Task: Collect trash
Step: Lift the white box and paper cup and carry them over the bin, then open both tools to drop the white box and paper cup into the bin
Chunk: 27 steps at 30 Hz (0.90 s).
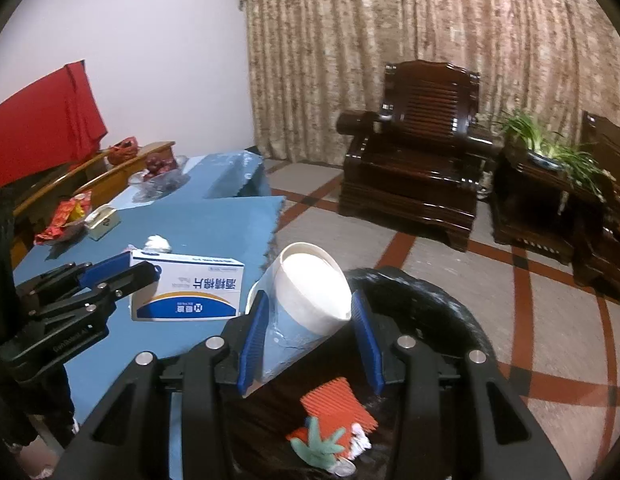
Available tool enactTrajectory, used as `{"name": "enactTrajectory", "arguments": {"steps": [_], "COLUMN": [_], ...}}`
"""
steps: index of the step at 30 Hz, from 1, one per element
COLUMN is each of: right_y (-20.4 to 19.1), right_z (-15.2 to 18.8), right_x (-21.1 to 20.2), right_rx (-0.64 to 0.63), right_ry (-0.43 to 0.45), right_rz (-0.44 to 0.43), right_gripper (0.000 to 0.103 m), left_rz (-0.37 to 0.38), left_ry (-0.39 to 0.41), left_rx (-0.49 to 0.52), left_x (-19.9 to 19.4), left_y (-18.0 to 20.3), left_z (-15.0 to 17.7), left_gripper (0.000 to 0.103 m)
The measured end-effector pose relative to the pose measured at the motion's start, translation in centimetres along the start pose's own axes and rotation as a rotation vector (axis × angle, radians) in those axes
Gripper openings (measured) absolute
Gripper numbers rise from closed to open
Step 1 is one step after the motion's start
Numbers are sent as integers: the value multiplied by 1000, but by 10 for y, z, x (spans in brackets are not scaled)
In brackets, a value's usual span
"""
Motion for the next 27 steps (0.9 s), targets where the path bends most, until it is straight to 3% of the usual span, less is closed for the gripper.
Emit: {"name": "enactTrajectory", "arguments": {"steps": [11,24,27], "right_y": [32,52,53], "right_z": [14,41,46], "right_x": [-7,-5,-2], "right_rx": [33,66,60], "right_ry": [-21,-74,-91], "right_rz": [59,97,107], "right_gripper": [42,43,48], "left_rz": [71,110,126], "left_ry": [-42,-104,-123], "left_rx": [52,71,62], "left_x": [21,43,46], "left_y": [44,61,62], "left_z": [13,26,29], "left_gripper": [33,33,37]}}
Point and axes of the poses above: each gripper's, at about its wrist camera, not at the fingertips, and x roughly the way its jaws point, y to its right, z to its underside, the point moved 6 cm from there along x, roughly the way its jaws point, and after that the axes turned 6 degrees about y, right-handed, at the moved point
